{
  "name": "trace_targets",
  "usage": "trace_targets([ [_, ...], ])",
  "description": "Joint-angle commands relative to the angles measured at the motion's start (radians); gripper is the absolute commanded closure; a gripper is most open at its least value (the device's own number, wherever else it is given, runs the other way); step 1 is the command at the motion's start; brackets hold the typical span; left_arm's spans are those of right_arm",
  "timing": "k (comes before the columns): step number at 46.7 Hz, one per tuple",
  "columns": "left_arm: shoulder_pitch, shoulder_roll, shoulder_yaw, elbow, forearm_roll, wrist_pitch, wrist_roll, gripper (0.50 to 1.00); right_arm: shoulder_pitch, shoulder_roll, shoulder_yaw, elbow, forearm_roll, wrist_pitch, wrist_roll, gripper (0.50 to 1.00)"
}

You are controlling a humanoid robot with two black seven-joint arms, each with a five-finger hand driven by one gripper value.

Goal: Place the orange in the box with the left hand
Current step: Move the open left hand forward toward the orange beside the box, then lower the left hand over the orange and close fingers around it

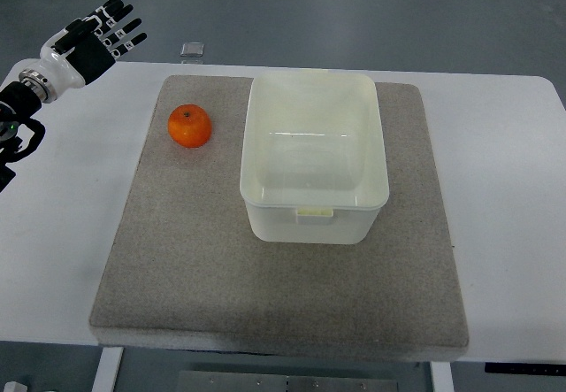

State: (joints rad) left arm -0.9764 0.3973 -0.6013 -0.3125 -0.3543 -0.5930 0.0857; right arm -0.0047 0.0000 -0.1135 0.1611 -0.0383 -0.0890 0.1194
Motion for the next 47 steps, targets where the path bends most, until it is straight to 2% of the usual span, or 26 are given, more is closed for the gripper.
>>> trace_targets([
  [1, -0.001, 0.002, 0.003, 0.012, 0.0, 0.006, -0.018, 0.506, 0.0, 0.0, 0.0, 0.0, 0.0, 0.0, 0.0, 0.568],
  [7, -0.001, 0.009, 0.018, 0.012, 0.052, -0.001, -0.079, 0.508, 0.0, 0.0, 0.0, 0.0, 0.0, 0.0, 0.0, 0.568],
  [15, -0.036, 0.058, 0.015, -0.011, 0.408, -0.001, -0.116, 0.508, 0.0, 0.0, 0.0, 0.0, 0.0, 0.0, 0.0, 0.568],
  [24, -0.053, 0.146, 0.018, -0.148, 0.642, 0.004, -0.155, 0.508, 0.0, 0.0, 0.0, 0.0, 0.0, 0.0, 0.0, 0.568],
  [33, -0.074, 0.166, 0.018, -0.226, 0.938, 0.012, -0.182, 0.508, 0.0, 0.0, 0.0, 0.0, 0.0, 0.0, 0.0, 0.568],
  [36, -0.074, 0.164, 0.017, -0.234, 1.044, 0.041, -0.217, 0.508, 0.0, 0.0, 0.0, 0.0, 0.0, 0.0, 0.0, 0.568],
  [41, -0.073, 0.163, 0.02, -0.283, 1.222, 0.13, -0.273, 0.508, 0.0, 0.0, 0.0, 0.0, 0.0, 0.0, 0.0, 0.568],
  [47, -0.064, 0.164, 0.023, -0.365, 1.454, 0.212, -0.288, 0.508, 0.0, 0.0, 0.0, 0.0, 0.0, 0.0, 0.0, 0.568],
])
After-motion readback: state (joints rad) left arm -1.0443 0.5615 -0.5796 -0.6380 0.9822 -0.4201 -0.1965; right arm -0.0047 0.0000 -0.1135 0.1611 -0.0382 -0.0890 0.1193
